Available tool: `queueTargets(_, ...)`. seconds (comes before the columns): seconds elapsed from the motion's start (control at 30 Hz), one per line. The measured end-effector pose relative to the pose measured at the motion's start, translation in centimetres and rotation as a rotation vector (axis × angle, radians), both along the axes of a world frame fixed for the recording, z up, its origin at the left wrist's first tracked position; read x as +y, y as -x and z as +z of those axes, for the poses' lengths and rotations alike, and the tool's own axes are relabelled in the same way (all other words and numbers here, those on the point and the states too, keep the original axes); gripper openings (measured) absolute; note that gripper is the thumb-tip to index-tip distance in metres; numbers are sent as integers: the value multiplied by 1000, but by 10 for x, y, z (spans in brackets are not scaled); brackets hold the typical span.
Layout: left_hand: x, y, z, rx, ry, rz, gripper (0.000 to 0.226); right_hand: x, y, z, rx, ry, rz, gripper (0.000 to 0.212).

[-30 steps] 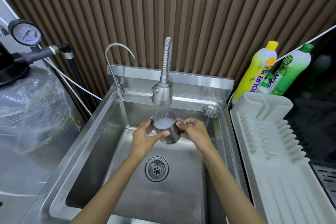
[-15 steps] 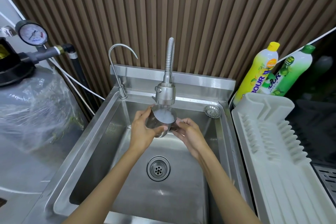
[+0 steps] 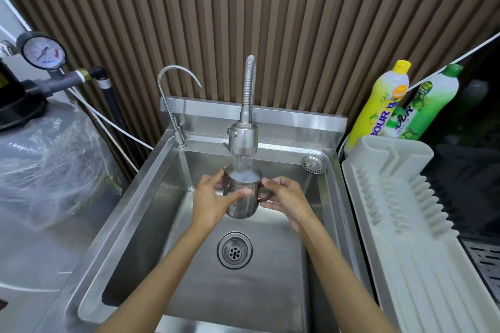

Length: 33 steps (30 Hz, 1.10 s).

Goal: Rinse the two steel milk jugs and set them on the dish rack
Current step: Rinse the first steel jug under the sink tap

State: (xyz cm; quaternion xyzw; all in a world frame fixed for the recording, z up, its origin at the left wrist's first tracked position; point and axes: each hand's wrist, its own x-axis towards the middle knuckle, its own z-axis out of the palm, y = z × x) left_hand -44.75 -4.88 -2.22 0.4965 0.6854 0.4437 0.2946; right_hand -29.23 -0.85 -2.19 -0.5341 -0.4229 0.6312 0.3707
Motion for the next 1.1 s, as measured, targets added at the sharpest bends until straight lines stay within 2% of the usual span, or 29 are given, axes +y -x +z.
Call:
queueTargets(0.1, 1, 0, -1, 10, 11, -15, 94, 0, -2, 0, -4, 1, -8, 16)
queueTargets(0.37, 2, 1, -3, 10, -25, -23, 101, 4, -2, 0, -47, -30, 61, 24)
queueTargets(0.5, 4, 4, -9, 24, -32, -37, 100, 15, -3, 6, -180, -38, 175, 25)
queueTargets(0.67, 7, 8, -12, 114, -34, -92, 77, 30, -2, 9, -340, -23, 247, 21)
queueTargets(0.77, 17, 18, -14, 88, 103, -179, 63, 35, 3, 3, -439, -96, 158, 25)
queueTargets(0.87, 24, 28, -16, -221, 360, -333, 36, 35, 9, -2, -590, -232, 109, 20)
queueTargets(0.93, 28, 33, -20, -338, 506, -323, 23, 34, 13, -5, -635, -310, 110, 16)
queueTargets(0.97, 31, 35, -25, -335, 539, -307, 23, 33, 15, -6, -670, -360, 114, 15)
queueTargets(1.1, 39, 38, -34, -355, 568, -256, 53, 32, 15, -9, -702, -584, 141, 11)
